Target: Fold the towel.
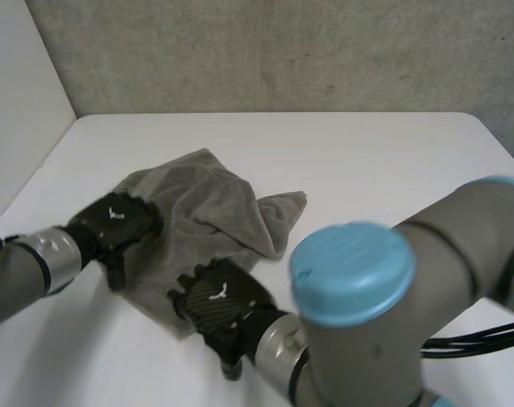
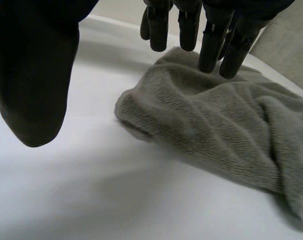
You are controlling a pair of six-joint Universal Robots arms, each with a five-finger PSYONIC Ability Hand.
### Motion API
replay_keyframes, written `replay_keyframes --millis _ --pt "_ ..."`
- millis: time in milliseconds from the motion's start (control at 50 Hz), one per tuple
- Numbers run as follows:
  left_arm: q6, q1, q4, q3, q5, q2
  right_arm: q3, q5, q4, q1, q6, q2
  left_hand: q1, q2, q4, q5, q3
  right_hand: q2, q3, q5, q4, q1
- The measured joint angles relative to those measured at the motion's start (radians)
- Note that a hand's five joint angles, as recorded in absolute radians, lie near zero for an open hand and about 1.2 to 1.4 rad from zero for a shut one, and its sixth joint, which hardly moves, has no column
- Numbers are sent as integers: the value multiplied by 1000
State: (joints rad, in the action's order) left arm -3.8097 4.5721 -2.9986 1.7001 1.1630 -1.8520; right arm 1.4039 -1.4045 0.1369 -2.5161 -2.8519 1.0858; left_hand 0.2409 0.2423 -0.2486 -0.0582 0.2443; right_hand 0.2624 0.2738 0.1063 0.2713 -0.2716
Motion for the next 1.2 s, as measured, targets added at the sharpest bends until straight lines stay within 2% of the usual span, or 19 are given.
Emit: replay_keyframes --millis 160,360,620,760,820,960,1200 --pt "-53 30 -83 104 0 -39 -64 -41 -95 -61 -19 -129 0 0 0 0 0 240 234 232 234 -232" --pt "-49 33 -158 128 3 -49 -134 -52 -129 -68 -98 -206 0 0 0 0 0 331 338 330 339 -331" --pt "-47 33 -182 128 6 -74 -231 -79 -171 -72 -114 -304 0 0 0 0 0 350 376 368 376 -369" --pt "-42 32 -182 128 5 -78 -285 -91 -175 -72 -103 -368 0 0 0 0 0 498 485 477 491 -488" --pt "-40 32 -181 129 5 -77 -304 -92 -174 -72 -97 -391 0 0 0 0 0 627 604 598 610 -615" --pt "-39 31 -181 130 6 -76 -316 -90 -175 -64 -93 -396 0 0 0 0 0 1013 993 1012 1010 -1015" --pt "-37 29 -183 128 5 -75 -270 -88 -184 -5 -107 -269 0 0 0 0 0 1026 1034 1037 1062 -1031"
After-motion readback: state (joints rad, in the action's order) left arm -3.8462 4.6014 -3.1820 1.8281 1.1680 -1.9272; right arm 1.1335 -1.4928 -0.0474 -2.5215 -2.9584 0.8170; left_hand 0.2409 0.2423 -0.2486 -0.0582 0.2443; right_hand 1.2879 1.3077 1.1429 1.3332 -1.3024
